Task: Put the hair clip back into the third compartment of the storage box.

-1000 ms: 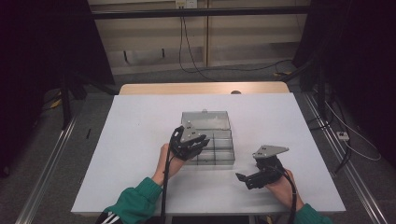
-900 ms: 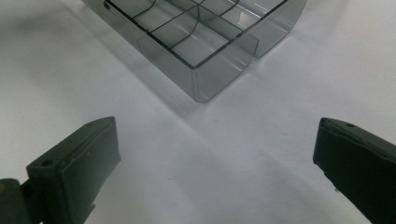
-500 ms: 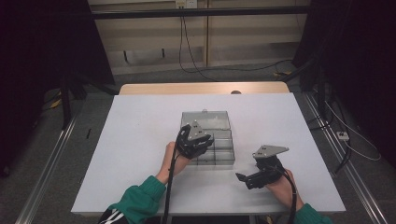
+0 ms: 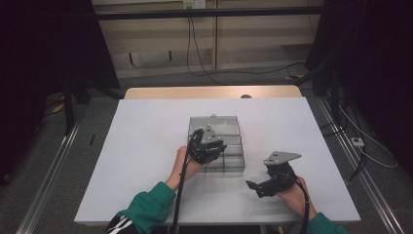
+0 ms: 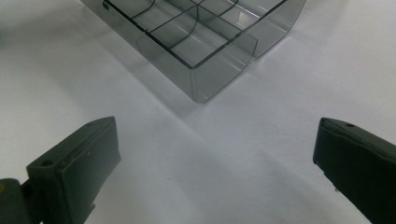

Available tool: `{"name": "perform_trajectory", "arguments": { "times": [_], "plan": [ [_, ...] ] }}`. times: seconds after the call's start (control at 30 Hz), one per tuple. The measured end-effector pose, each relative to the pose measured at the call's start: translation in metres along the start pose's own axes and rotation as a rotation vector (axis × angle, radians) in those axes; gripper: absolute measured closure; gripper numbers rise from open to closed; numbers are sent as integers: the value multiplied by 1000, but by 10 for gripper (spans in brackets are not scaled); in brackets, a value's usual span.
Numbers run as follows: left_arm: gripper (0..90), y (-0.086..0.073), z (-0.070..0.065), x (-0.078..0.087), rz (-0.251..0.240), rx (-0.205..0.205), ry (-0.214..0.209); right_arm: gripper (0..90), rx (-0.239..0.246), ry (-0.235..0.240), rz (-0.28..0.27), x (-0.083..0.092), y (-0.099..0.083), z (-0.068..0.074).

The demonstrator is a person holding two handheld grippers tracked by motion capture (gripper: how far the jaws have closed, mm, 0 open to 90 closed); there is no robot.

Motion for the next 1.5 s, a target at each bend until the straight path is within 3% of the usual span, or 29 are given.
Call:
{"name": "perform_trajectory", "arguments": {
  "times": [0.87, 1.03, 1.33, 1.4, 1.5],
  "plan": [
    [775, 6, -2, -10, 17, -14, -11, 3, 0, 0, -2, 0, 0, 0],
    [775, 5, -2, -13, 38, -1, -13, 3, 0, 1, 0, 0, 0, 0],
    [769, 9, -6, -21, 55, -17, -9, 3, -1, 3, 0, 1, 0, -1],
    [748, 9, -5, -22, 56, -13, -4, 3, 0, 2, 0, 1, 0, -1],
    [633, 8, -4, -21, 56, 2, 2, 3, 0, 3, 0, 1, 0, -1]
  ]
}}
Point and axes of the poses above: each handheld gripper's, and its own axes: x roughly backward along the jaws, y roughly out of its top, z roughly to its left, the point moved 8 cm from there along -x, roughly forward along the jaws, and after that the axes turned 2 degrees about z, right-handed, at the moved point
